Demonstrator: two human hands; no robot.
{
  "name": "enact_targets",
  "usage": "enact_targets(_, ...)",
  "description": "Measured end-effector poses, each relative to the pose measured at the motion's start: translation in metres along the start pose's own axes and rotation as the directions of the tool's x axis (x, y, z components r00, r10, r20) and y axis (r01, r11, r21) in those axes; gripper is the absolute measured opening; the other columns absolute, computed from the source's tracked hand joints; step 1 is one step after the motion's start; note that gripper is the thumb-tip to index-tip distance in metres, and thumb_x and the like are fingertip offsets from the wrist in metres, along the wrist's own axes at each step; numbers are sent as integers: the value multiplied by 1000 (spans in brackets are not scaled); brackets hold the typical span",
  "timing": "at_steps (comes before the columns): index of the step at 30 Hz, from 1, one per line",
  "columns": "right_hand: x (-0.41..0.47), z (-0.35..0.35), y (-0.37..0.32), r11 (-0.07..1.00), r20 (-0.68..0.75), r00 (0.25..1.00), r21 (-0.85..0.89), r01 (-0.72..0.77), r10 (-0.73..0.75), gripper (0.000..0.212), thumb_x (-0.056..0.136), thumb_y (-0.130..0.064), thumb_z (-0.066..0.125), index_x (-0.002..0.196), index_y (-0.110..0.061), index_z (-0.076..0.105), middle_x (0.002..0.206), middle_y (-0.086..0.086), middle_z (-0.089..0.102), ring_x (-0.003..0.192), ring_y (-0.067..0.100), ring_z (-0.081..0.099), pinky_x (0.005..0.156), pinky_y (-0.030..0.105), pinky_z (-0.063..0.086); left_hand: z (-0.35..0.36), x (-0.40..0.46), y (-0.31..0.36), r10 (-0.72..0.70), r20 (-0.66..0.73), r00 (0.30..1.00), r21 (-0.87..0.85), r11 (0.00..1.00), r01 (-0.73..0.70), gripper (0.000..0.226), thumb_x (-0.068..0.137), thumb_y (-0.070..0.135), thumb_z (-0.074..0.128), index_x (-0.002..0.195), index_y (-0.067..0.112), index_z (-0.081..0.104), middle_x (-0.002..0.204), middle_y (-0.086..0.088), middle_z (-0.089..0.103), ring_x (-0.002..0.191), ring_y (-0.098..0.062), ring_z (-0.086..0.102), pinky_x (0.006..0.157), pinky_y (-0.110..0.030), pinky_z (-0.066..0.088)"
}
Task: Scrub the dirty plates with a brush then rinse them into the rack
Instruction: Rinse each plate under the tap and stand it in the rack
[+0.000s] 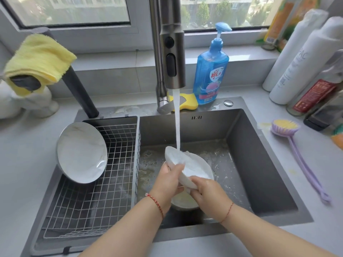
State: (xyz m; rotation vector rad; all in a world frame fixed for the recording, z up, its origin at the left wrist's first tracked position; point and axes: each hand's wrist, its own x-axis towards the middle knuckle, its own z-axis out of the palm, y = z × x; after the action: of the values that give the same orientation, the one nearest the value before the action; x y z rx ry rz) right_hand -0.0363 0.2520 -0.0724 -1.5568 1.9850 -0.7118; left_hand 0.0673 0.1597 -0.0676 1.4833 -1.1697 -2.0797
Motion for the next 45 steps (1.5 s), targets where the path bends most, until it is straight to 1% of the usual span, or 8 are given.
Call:
enact_targets(3,0,-3,-2,972,62,991,197,-125,115,24,90,-17,61,75,-34,53,64,-16,57,63,2,50,62,25,41,14,-1,5,44,-50,998,125,991,-37,71,68,56,63,124,18,46,112,-8,64,102,-25,65,92,-44,54)
enact_targets(12,-8,-28,-8,703,82,986,693,-163,147,15,75,-26,67,89,-22,69,77,-10,68,74,5,61,68,20,48,11,42,43,82,-152,985,-41,995,-89,42,83,58,45,82,18,57,81,-3,57,87,-27,57,92,-41,45)
enact_targets(19,-3,-46,8,253,104,982,957,-142,157,58,50,-29,89,100,-5,71,98,18,72,85,26,69,69,33,57,8,54,44,40,-173,984,-15,999,-43,48,98,57,43,116,20,68,102,-5,71,96,-24,65,91,-40,51)
enact_targets(28,26,-54,38,-161,146,964,981,-111,223,75,42,-19,96,110,-5,70,107,19,69,95,33,68,78,47,57,-8,41,30,-48,-101,994,-237,971,23,35,101,44,48,104,18,73,104,-10,76,102,-29,69,96,-49,53)
enact_targets(34,43,-30,47,-465,277,922,876,-126,272,75,36,-6,96,106,2,71,118,23,65,106,36,65,84,56,53,-37,29,47,24,-52,998,-293,955,-38,50,87,20,67,129,-7,57,121,-27,66,114,-42,63,95,-57,52)
enact_targets(37,47,-19,41,-534,330,909,832,-151,256,76,39,0,93,110,6,68,125,26,60,109,42,61,87,60,49,-45,20,56,81,-24,996,-318,944,-84,68,75,15,73,134,-9,49,126,-30,62,117,-44,60,93,-58,53)
enact_targets(41,50,-5,30,-577,395,885,794,-193,247,90,47,3,88,131,2,54,135,27,51,125,45,47,108,59,31,-47,8,63,131,-3,991,-317,940,-125,56,75,7,69,129,-1,54,116,-25,68,105,-41,67,83,-55,58)
enact_targets(45,45,8,25,-597,441,869,767,-236,223,95,43,4,89,132,-1,54,134,26,53,125,44,48,101,60,38,-47,1,64,107,-69,992,-256,959,-122,35,90,1,62,124,-6,56,111,-27,70,102,-43,68,81,-55,58)
